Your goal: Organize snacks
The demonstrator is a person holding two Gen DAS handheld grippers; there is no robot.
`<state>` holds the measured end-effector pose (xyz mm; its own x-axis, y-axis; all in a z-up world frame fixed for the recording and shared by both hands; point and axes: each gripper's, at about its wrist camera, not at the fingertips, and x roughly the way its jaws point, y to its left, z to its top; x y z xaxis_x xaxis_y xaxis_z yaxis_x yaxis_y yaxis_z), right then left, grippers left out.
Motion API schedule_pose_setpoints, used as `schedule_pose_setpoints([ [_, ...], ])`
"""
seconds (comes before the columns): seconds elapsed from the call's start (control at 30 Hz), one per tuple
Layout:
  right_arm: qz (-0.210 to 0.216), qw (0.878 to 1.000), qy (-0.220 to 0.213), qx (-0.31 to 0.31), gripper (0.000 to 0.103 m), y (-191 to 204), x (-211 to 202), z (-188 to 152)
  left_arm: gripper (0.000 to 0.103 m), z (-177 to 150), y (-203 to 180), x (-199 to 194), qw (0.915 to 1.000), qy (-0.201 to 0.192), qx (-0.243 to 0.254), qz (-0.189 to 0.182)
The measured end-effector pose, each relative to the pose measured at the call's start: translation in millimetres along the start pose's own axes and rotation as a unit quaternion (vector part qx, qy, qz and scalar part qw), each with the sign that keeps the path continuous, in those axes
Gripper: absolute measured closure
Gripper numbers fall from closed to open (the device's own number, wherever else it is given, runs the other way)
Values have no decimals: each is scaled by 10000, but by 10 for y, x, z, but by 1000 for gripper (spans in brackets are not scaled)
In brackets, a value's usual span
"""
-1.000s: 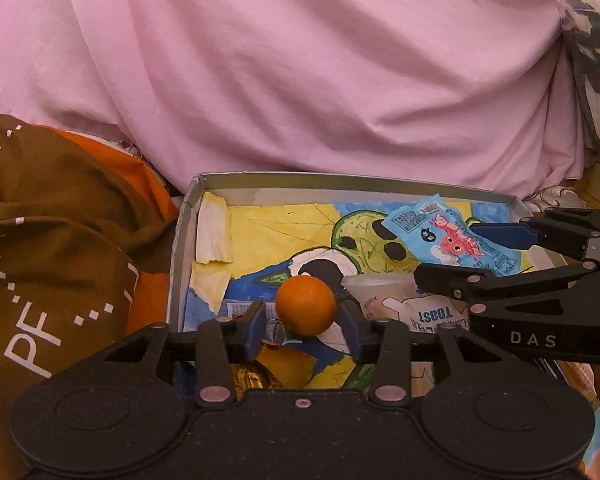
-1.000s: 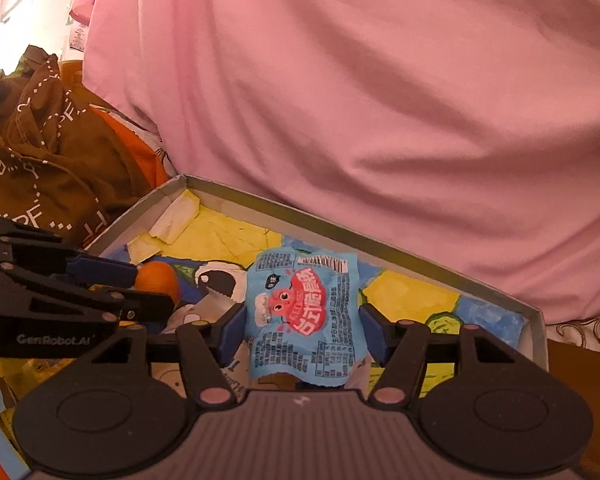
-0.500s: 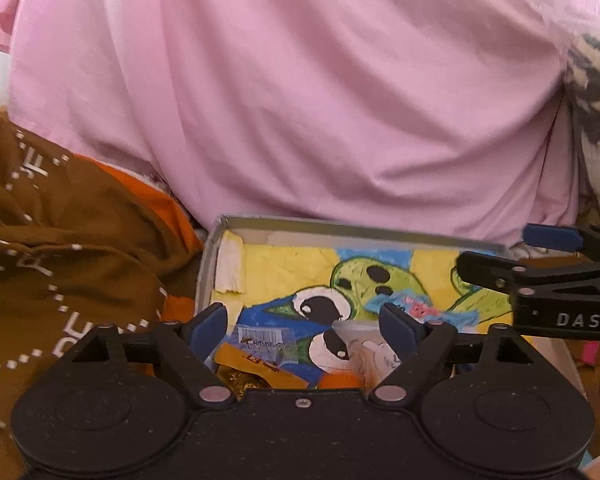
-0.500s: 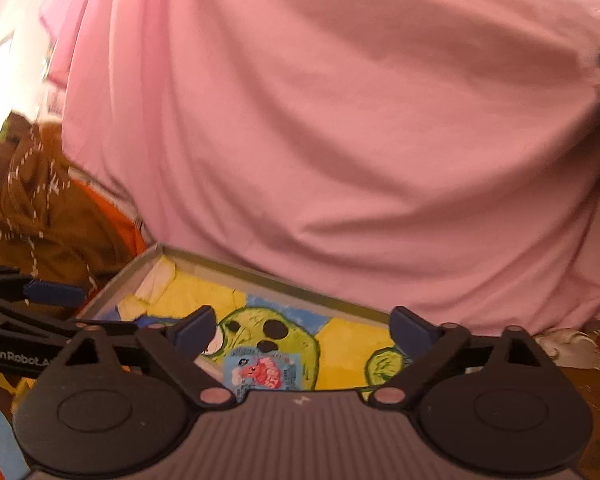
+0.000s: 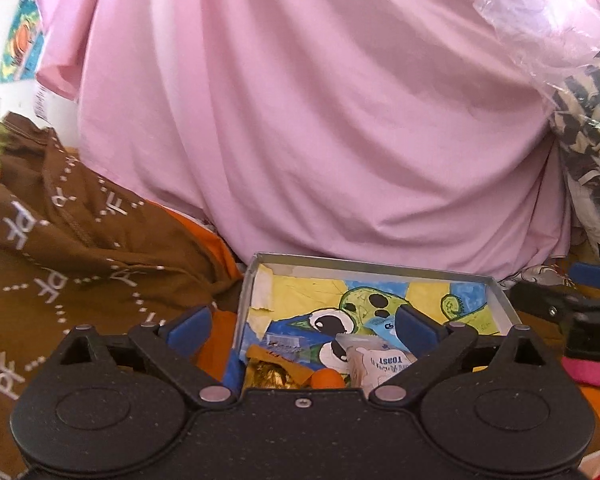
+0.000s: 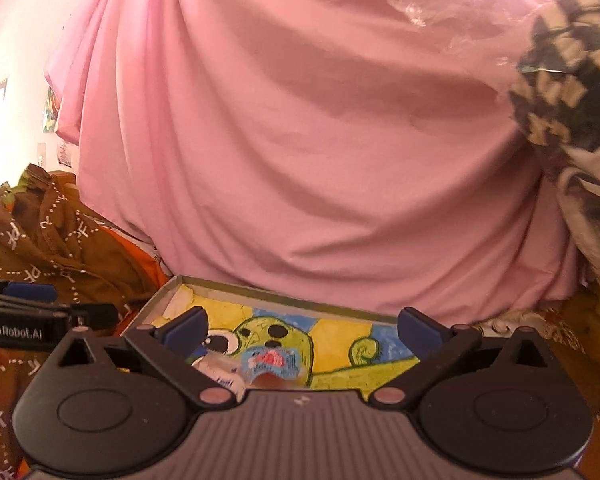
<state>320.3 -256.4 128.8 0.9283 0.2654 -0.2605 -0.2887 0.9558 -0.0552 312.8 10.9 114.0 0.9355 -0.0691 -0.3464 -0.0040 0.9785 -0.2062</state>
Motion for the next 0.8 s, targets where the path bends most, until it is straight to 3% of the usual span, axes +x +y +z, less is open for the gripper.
schedule_pose_setpoints([
  [0.57, -17, 9993, -168, 328, 0, 75, -1054, -310, 1, -352, -116, -908, 9999, -88, -66, 73],
  [0.8, -3, 9988, -95, 471, 0, 123, -1357, -471, 1, -592, -157, -1218, 9999, 84, -85, 48],
])
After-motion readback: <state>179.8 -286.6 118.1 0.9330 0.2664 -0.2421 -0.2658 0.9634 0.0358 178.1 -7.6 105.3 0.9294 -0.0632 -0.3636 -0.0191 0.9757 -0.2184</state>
